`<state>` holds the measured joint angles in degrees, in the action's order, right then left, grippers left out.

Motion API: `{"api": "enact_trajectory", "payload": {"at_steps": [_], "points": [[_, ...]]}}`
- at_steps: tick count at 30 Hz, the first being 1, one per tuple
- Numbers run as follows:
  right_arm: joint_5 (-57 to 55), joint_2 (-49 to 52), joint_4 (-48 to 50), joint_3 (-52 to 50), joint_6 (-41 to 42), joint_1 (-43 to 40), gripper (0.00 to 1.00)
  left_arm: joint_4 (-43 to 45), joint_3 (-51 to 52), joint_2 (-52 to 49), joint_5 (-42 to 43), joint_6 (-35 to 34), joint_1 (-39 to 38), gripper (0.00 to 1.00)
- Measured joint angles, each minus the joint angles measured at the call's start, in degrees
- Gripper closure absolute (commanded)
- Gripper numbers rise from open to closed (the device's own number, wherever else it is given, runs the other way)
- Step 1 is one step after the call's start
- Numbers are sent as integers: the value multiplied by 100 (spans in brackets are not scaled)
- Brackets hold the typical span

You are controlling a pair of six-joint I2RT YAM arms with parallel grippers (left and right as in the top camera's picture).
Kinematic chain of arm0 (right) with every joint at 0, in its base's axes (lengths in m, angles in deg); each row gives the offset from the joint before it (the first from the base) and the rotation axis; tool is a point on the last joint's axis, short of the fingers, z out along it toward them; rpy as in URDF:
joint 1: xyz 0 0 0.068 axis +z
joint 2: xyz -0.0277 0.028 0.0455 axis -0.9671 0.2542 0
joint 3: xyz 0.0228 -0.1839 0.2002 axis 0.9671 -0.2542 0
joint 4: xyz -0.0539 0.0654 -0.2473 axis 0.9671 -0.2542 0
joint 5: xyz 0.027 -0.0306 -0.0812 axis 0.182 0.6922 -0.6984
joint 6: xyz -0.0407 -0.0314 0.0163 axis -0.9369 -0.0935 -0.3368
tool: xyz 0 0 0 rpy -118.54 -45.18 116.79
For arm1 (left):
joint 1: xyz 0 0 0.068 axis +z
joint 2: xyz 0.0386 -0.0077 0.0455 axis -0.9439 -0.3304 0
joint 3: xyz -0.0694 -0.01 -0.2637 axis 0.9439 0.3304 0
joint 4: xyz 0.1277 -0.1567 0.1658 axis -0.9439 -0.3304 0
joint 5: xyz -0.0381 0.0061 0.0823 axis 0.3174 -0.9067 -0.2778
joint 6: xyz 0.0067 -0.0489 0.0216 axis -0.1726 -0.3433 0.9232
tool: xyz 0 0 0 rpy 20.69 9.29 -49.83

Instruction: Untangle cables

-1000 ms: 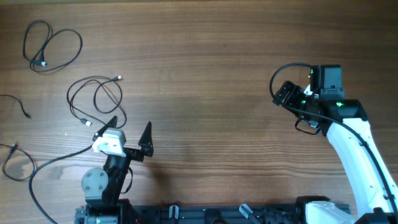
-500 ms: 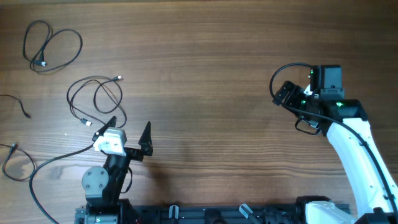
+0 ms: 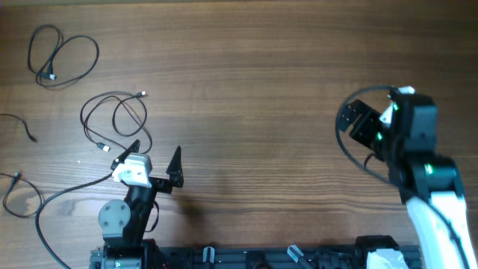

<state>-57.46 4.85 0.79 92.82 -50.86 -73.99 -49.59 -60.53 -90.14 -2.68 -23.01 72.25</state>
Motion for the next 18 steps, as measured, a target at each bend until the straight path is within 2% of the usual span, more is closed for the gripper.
{"api": "enact_trajectory", "payload": {"at_steps": [4,5,11,14,18], "points": [[-170,-1213,92,-426,-4,0,1,-13,0,-9,0,0,0,0],[-337,-1895,321,-772,-24,0,0,-11,0,-13,-2,0,0,0],[-455,-4487,2789,-2903,-1001,0,0,-13,0,-9,-17,2,0,0],[-455,-5209,3451,-3587,-1438,0,0,-13,0,-11,-20,2,0,1],[-411,-5298,3928,-4280,-1714,-101,0,-11,0,-11,-20,2,0,0]]}}
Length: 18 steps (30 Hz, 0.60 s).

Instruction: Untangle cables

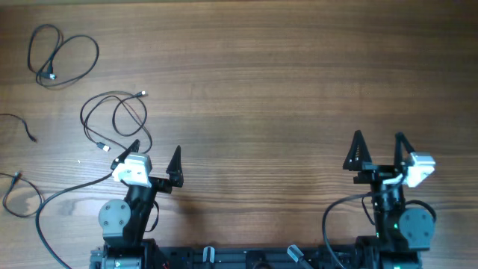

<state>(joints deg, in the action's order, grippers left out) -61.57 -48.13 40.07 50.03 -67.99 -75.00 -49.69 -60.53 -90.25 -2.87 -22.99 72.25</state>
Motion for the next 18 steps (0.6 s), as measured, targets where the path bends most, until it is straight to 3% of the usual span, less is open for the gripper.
{"api": "enact_trajectory", "payload": {"at_steps": [10,18], "points": [[1180,-4,264,-640,-660,-1209,0,-2,0,0,0,0,0,0],[1246,-4,249,-643,-1104,-1281,0,-2,0,0,0,0,0,0]]}}
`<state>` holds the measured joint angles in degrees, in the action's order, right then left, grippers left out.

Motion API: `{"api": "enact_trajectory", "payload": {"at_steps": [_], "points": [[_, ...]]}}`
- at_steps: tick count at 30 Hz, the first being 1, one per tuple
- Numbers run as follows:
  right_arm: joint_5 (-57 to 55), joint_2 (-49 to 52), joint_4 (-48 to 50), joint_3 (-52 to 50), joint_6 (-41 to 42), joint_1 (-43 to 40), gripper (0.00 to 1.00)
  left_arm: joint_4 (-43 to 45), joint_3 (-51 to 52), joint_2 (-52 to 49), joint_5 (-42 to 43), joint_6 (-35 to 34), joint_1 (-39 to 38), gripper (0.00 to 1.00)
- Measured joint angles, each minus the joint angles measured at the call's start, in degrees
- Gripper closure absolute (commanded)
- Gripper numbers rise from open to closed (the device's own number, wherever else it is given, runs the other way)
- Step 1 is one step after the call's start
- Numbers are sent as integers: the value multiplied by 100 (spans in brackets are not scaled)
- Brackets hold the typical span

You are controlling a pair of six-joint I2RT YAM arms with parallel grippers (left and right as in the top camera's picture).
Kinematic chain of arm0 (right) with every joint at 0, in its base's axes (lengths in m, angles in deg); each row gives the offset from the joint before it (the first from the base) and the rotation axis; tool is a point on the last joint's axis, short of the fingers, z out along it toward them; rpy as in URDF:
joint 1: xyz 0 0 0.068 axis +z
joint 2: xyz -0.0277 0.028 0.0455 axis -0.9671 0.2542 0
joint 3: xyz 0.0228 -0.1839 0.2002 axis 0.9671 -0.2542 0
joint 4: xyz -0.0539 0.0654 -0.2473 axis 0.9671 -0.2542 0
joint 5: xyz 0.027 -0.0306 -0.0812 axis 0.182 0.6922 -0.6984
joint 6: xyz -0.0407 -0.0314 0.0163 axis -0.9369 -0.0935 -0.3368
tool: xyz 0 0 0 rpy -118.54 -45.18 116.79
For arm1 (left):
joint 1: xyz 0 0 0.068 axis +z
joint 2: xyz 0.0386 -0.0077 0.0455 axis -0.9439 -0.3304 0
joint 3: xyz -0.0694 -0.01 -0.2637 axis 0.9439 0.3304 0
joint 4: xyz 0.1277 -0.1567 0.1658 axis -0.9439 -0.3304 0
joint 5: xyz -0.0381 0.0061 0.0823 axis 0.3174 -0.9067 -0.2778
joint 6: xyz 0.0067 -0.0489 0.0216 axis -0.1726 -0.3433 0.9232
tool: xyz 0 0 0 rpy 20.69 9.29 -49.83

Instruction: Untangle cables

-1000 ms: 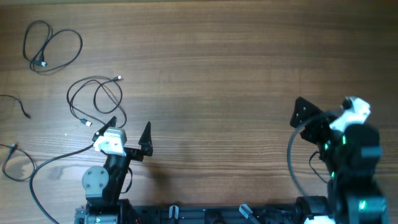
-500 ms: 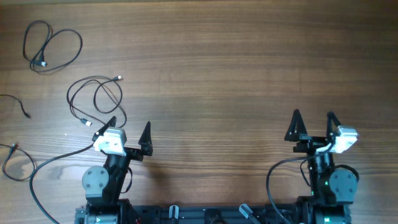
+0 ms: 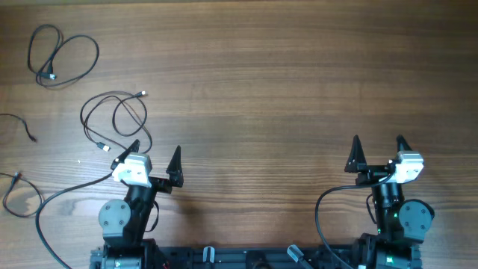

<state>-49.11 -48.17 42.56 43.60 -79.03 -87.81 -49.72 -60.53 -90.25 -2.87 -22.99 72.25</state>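
Note:
Several thin black cables lie apart at the left of the table. One looped cable (image 3: 63, 57) is at the far left corner. A second looped cable (image 3: 116, 119) with small plugs lies just beyond my left gripper (image 3: 154, 154), which stands open and empty near the front edge. A short cable end (image 3: 22, 127) and another loop (image 3: 16, 190) sit at the left border. My right gripper (image 3: 377, 148) stands open and empty at the front right.
The wooden table (image 3: 261, 90) carries nothing else in view. Both arm bases (image 3: 119, 220) sit at the front edge with their own black supply leads (image 3: 321, 217) curving beside them.
The right arm settled slightly, its gripper shifted a little and its lead now curves lower at the left of its base. The cables and the left arm are unchanged.
At first the right arm was raised and folded over the right of the table, close to the camera. Then it was down at its base with the gripper open, where it stays now. The left arm and cables never moved.

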Motion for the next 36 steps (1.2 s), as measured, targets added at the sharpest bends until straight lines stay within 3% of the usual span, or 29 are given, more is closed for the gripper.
{"api": "enact_trajectory", "payload": {"at_steps": [8,36], "points": [[-640,0,-70,0,68,553,0,0,0,0,0,0,0,0],[-778,0,-68,0,413,575,0,2,0,0,0,0,0,0]]}}
